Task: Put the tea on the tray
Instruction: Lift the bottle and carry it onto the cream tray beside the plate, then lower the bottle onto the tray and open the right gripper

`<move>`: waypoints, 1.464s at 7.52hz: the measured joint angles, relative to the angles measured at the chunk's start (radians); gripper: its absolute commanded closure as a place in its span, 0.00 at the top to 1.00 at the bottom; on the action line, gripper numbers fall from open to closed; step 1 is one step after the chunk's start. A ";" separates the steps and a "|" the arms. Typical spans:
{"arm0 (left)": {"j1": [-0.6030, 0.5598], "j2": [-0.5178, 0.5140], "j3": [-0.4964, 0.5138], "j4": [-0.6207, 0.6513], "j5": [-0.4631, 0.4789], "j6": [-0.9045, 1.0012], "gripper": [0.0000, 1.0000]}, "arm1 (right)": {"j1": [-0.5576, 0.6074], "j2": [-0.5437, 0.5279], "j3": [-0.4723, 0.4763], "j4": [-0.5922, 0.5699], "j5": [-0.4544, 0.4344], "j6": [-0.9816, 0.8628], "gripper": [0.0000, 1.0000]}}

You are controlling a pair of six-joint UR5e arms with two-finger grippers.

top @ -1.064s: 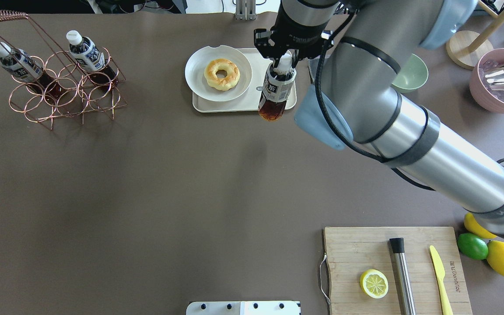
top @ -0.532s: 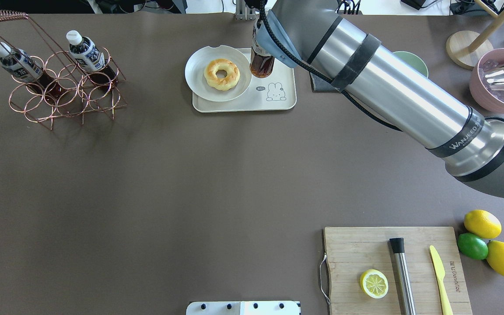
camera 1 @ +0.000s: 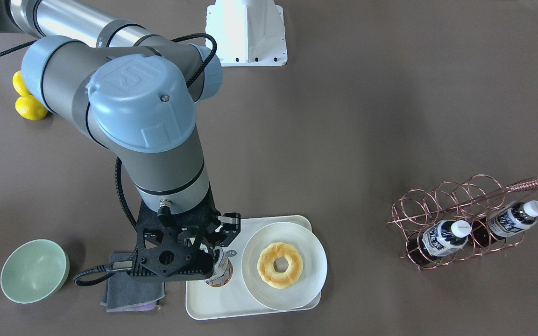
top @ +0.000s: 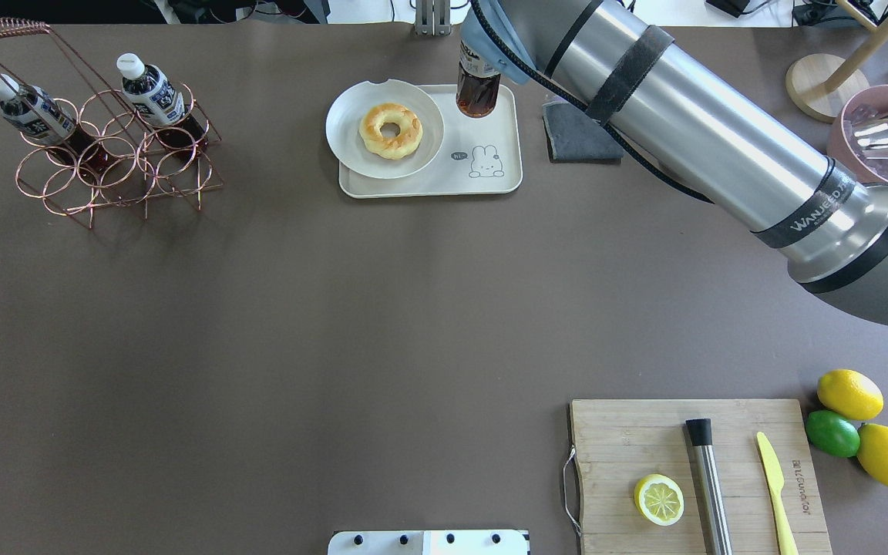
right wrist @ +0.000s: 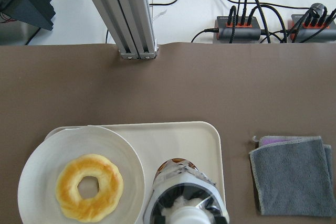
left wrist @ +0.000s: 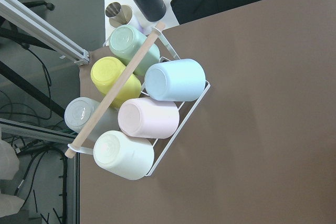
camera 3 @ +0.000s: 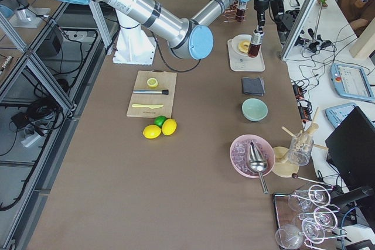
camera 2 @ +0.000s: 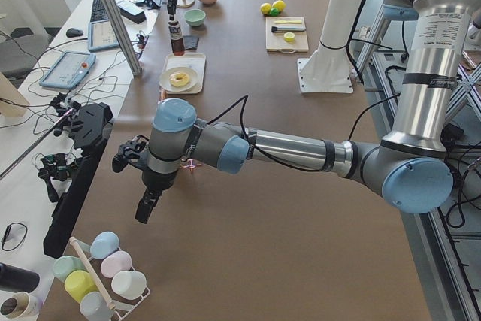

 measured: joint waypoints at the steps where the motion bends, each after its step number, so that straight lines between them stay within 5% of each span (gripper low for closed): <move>1: 0.000 0.003 0.000 -0.007 0.000 0.000 0.97 | -0.003 -0.004 -0.010 0.000 -0.003 -0.009 0.00; 11: 0.007 -0.002 0.022 -0.037 0.000 -0.001 0.97 | -0.044 -0.068 -0.026 0.087 -0.037 -0.005 0.00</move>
